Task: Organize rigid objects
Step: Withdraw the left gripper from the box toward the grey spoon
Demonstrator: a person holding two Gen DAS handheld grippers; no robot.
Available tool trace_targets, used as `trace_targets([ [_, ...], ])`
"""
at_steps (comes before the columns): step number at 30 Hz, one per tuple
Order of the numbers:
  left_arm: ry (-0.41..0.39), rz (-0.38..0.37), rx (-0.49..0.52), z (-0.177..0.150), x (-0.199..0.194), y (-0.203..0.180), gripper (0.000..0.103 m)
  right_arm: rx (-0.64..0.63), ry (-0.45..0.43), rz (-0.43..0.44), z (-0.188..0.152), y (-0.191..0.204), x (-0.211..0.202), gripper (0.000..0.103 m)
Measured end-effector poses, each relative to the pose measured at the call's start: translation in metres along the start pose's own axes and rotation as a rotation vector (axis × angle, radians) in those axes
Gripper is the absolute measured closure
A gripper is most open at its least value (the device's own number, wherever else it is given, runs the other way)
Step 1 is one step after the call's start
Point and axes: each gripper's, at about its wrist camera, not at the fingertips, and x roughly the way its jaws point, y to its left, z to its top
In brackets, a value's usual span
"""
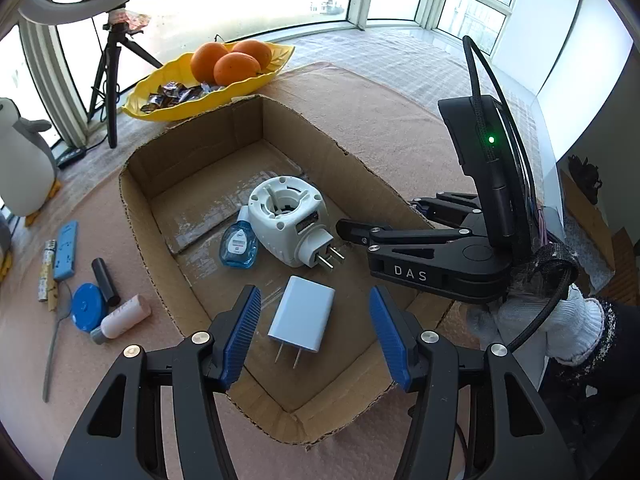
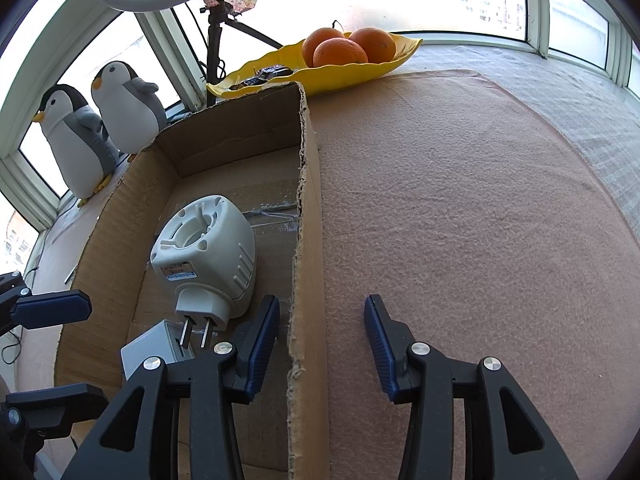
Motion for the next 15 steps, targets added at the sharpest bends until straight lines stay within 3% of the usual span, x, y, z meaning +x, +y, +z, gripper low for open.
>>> trace_targets([
  [6, -0.034, 0.018, -0.003, -0.006, -0.019, 0.017, 0.047, 0.001, 0.0, 0.0, 0.0, 0.0, 0.0, 0.062],
  [15, -0.034, 0.129, -0.092, -0.027, -0.04, 0.096, 0.047, -0.006, 0.005, -0.006, 0.0, 0.001, 0.001, 0.062],
])
